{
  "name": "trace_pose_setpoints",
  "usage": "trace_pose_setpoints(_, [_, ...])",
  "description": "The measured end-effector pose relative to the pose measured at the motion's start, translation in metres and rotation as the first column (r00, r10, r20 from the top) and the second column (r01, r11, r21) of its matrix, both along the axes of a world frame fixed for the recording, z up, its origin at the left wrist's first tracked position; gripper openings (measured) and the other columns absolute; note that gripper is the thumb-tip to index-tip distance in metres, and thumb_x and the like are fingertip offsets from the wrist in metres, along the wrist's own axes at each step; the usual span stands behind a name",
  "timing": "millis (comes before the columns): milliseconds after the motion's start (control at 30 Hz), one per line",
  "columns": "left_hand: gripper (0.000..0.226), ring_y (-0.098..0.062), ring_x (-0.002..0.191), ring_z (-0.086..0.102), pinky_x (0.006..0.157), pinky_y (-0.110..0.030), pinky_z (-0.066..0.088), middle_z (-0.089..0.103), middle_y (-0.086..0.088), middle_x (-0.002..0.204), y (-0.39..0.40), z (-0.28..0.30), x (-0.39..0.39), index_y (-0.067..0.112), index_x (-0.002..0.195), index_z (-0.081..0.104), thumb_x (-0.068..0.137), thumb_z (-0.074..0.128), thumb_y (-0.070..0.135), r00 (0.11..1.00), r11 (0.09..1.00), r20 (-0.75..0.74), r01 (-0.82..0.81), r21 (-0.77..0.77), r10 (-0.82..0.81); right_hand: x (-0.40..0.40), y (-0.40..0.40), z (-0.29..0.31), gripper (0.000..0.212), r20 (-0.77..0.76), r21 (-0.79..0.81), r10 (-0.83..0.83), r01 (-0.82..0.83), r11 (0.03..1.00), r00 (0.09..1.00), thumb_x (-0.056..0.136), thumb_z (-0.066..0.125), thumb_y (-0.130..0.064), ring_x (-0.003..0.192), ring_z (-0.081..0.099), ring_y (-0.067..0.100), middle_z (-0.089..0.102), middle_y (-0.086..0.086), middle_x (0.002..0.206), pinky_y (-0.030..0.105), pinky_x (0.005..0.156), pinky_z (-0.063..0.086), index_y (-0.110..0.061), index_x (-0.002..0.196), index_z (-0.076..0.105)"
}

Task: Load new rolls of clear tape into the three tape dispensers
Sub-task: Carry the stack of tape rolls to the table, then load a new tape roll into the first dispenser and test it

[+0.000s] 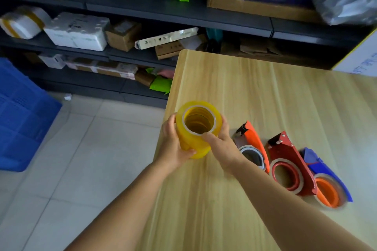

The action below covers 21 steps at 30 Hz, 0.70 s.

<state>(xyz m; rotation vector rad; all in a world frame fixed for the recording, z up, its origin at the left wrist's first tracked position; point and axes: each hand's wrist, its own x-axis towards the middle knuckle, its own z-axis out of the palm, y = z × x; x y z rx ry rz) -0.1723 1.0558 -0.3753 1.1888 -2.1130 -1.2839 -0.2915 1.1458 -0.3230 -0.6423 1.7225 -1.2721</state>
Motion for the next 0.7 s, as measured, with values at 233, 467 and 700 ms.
trace_pose_setpoints(233, [0.119,-0.020,0.132,0.032,0.099,-0.026,0.032,0.021,-0.003,0.145,-0.003,0.004,-0.001,0.024,0.147,0.005,0.060,0.086,0.017,0.998,0.998,0.051,0.045,-0.033,-0.043,0.001,-0.002,0.001,0.056,-0.012,0.024,-0.050,0.051,0.998,0.999,0.091,0.056,-0.008,0.105,0.054,0.002,0.057,-0.014,0.113,0.017,0.083,0.041,-0.045,0.122,0.029])
trace_pose_setpoints(467, [0.113,-0.023,0.137,0.032,0.099,-0.026,0.032,0.021,-0.009,0.156,0.018,0.021,-0.004,0.014,0.151,0.000,0.071,0.081,0.018,0.993,0.996,0.112,-0.015,-0.090,0.025,0.012,0.007,0.009,0.078,-0.319,0.213,-0.004,0.076,0.974,0.948,0.093,0.052,-0.041,0.138,0.033,0.016,0.034,-0.003,0.151,0.025,0.101,0.028,-0.026,0.152,0.003])
trace_pose_setpoints(700, [0.100,-0.024,0.136,0.032,0.097,-0.026,0.033,0.016,-0.007,0.154,0.078,0.017,0.007,0.015,0.151,-0.002,0.082,0.071,0.019,0.990,0.997,0.124,-0.074,-0.001,0.073,0.011,0.049,0.005,0.069,-0.566,0.288,0.108,0.073,0.955,0.818,0.096,0.049,-0.035,0.144,0.021,0.018,0.021,0.000,0.158,0.034,0.112,0.024,-0.018,0.152,0.012])
